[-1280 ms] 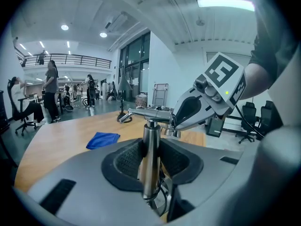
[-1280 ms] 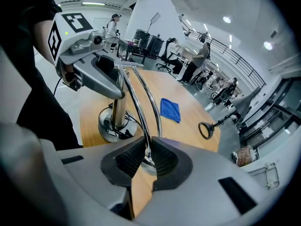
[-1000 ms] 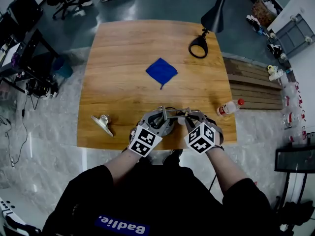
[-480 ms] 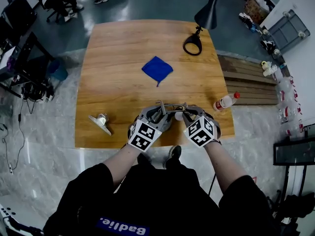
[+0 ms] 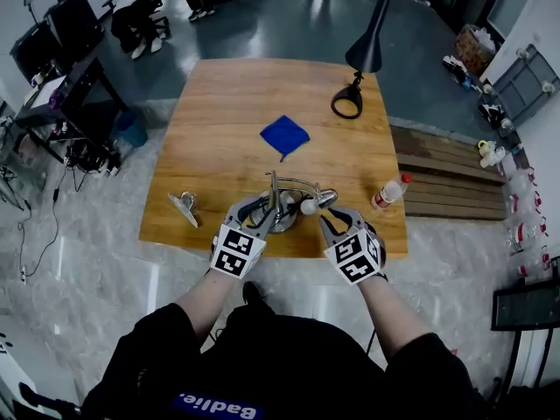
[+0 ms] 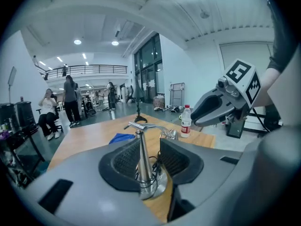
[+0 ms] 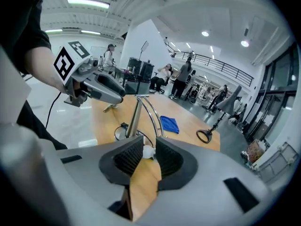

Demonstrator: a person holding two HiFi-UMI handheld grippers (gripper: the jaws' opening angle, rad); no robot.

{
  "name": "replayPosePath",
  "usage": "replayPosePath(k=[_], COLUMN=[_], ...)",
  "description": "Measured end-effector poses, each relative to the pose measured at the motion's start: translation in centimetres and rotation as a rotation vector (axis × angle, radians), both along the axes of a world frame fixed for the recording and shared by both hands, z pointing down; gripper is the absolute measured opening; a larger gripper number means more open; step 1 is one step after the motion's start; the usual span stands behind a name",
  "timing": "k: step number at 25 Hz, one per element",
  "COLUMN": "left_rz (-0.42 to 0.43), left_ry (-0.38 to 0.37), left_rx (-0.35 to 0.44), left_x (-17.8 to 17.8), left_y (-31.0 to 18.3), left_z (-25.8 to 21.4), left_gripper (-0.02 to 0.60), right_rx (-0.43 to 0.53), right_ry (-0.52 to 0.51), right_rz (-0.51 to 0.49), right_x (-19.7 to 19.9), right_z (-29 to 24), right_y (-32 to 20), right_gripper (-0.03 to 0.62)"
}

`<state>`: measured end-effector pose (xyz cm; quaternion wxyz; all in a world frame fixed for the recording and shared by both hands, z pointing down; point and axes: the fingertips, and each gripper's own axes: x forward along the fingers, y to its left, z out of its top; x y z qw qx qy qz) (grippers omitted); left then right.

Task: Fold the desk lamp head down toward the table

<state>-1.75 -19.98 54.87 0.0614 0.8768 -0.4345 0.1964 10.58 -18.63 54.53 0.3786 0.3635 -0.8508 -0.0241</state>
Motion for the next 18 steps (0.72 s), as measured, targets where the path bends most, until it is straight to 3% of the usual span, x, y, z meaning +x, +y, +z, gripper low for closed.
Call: replayPosePath(k=[5, 9, 13, 18], left_rz=[-0.081, -0.08, -0.053, -0.019], left_ry=[0.051, 0.067, 0.079, 0.122], left_rx=[0.043, 0.07, 0.114, 0.147], left_x=[3.6, 6.7, 7.6, 7.0], left_y=[7.1, 11.5, 15.1, 18.0], left_z=[-3.4, -6.1, -8.9, -11.5], left_gripper=[0.124, 0.124, 0.123, 0.038], right_rx=[-0.006, -0.037, -0.029, -0.005], right_ry=[-0.157, -0.293, -0.391, -0.529], right_rz=[-0.045, -0.041, -0.056, -0.082], right_x=[2.5, 3.3, 2.5, 0.5], right_z=[-1.7, -3.6, -6.5, -10.6], right_y=[5.9, 9.3, 12.6, 16.1], right_gripper=[0.067, 0.067, 0.067, 0.061])
